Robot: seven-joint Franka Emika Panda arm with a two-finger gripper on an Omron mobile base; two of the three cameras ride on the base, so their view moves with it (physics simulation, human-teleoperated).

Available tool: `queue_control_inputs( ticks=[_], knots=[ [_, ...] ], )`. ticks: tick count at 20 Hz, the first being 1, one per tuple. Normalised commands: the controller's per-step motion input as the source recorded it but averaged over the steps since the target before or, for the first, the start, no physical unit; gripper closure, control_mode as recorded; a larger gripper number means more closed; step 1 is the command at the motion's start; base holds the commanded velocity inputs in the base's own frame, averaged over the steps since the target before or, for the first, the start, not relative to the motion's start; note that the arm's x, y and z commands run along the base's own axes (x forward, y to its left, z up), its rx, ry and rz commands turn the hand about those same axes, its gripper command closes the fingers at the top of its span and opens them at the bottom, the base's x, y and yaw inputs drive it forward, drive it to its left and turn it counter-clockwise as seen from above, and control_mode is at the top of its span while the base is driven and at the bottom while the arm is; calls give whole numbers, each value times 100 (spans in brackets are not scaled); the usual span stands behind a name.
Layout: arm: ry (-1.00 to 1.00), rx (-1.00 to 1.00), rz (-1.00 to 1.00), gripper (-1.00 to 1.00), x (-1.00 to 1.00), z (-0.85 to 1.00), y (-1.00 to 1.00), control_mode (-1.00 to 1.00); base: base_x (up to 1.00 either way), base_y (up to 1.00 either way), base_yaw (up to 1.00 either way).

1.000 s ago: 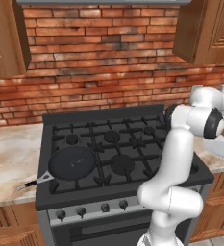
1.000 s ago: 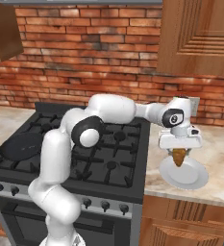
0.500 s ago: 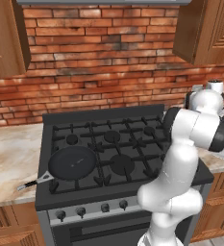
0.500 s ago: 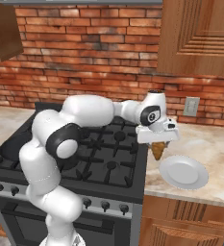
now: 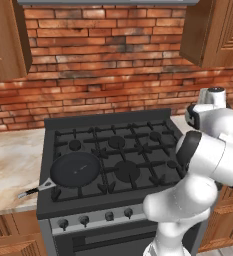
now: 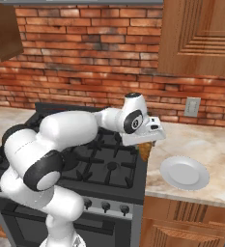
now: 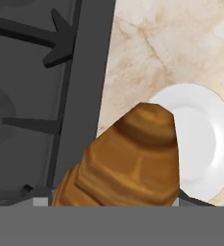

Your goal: Pick the croissant and place it on the pan. Then turn on the stove to warm the croissant.

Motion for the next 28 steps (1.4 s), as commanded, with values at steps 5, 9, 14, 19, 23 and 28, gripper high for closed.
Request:
queue_control_inputs(
  ticks=[5,9,14,19,23,28],
  knots=[
    [-7,0,0,100,-7,29,37,-100,0,0,0],
    [-14,0,0,100,-16,54,52,-100,0,0,0],
    [-12,0,0,100,-16,47,64,-100,0,0,0],
    [-8,0,1,100,-12,32,78,-100,0,0,0],
    [-5,0,1,100,-11,20,90,-100,0,0,0],
    [-2,0,3,100,-8,12,99,-100,0,0,0]
  ],
)
